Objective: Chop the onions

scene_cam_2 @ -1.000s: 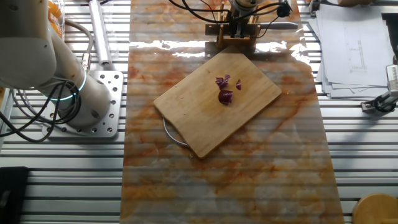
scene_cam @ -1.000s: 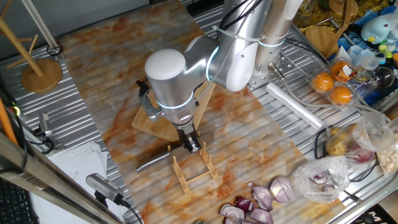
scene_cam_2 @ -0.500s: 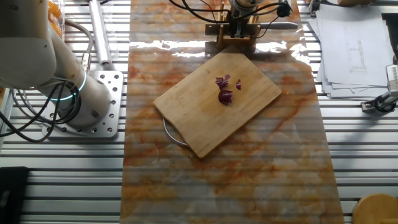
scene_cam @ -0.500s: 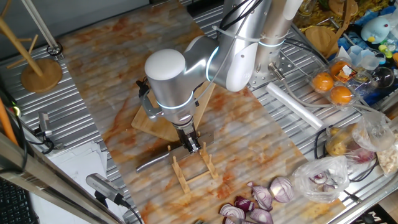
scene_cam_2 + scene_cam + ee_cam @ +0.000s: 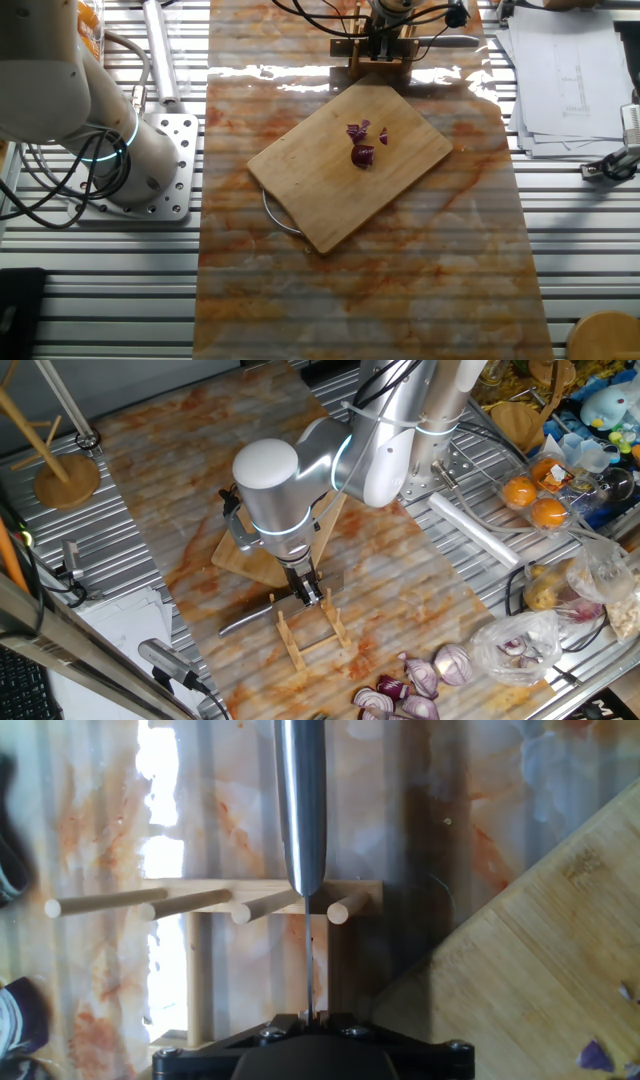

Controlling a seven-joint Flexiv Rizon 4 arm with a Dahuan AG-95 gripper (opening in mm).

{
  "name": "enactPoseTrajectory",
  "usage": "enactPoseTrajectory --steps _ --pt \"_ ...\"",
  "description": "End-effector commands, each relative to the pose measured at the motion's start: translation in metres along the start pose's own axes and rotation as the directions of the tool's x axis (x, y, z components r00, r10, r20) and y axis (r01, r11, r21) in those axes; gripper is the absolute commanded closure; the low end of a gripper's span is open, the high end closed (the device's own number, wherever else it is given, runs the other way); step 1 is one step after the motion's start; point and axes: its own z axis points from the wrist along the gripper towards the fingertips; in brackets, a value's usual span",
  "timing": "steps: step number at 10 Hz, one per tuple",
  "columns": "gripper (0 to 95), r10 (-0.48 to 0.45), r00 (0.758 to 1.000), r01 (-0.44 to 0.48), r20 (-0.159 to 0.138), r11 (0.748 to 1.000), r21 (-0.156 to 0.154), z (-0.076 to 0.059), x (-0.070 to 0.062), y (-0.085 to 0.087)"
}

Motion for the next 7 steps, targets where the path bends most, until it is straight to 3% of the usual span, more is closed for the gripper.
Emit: enactPoseTrajectory --steps 1,3,4,7 --pt "95.0 0.0 1.0 0.0 0.0 1.0 0.0 0.0 0.0 0.0" --pt "95.0 0.0 1.0 0.0 0.0 1.0 0.0 0.0 0.0 0.0" --pt "95.0 -0.118 0.991 0.123 -0.058 0.988 0.088 -0.136 -0.035 0.067" --pt "95.0 -0.135 0.989 0.141 -0.056 0.983 0.119 -0.133 -0.038 0.071"
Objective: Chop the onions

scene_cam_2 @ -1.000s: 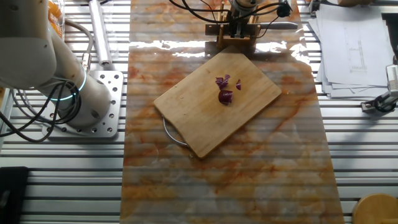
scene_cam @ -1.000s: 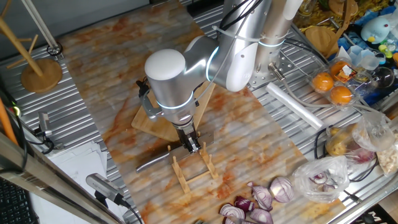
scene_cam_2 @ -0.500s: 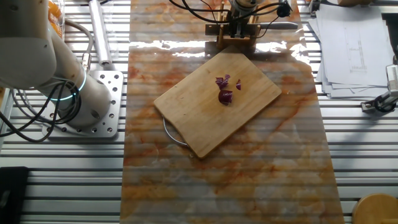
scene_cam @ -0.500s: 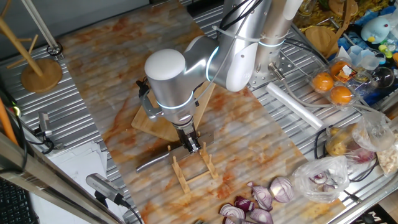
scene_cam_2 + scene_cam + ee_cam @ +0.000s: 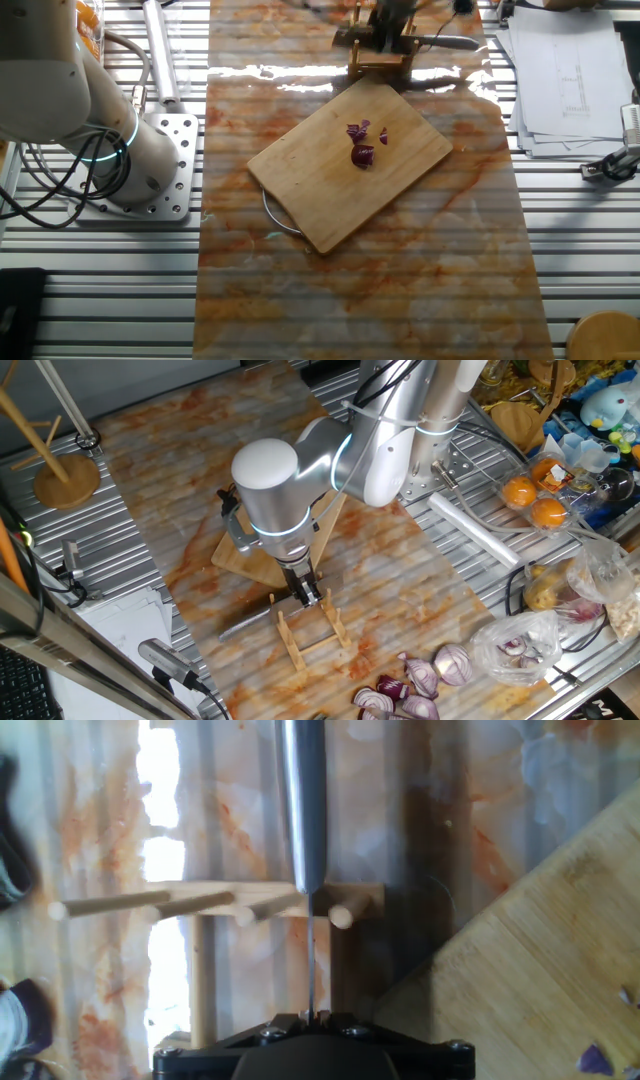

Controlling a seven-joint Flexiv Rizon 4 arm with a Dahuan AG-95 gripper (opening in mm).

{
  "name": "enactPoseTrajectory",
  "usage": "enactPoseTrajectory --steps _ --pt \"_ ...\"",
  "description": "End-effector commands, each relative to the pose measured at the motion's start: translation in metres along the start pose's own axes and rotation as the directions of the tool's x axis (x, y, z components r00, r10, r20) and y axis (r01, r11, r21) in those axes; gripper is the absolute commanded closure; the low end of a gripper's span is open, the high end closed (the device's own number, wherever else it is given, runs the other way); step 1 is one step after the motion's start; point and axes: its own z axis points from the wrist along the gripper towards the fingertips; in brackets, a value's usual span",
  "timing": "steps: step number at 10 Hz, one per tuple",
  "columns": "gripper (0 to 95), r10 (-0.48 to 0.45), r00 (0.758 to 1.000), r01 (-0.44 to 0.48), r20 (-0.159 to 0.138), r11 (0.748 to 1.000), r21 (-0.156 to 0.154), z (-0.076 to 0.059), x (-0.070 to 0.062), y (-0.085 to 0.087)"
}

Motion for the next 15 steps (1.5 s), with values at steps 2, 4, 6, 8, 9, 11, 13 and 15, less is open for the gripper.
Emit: enactPoseTrajectory --steps 2,4,6,8,9,11,13,15 --pt "95.0 -0.116 0.993 0.119 -0.034 0.988 0.098 -0.097 -0.031 0.05" --pt "95.0 -0.123 0.992 0.125 -0.03 0.987 0.1 -0.098 -0.03 0.05" --pt "95.0 -0.132 0.991 0.134 -0.026 0.986 0.099 -0.097 -0.029 0.05" --pt "95.0 -0.171 0.984 0.175 -0.048 0.98 0.095 -0.096 -0.027 0.048" --pt "95.0 -0.177 0.983 0.181 -0.049 0.979 0.095 -0.096 -0.025 0.047" --pt "95.0 -0.169 0.984 0.174 -0.053 0.978 0.112 -0.097 -0.018 0.037" --pt "95.0 -0.173 0.983 0.178 -0.054 0.976 0.126 -0.098 -0.013 0.028" --pt "95.0 -0.173 0.983 0.18 -0.056 0.968 0.172 -0.096 -0.007 0.023"
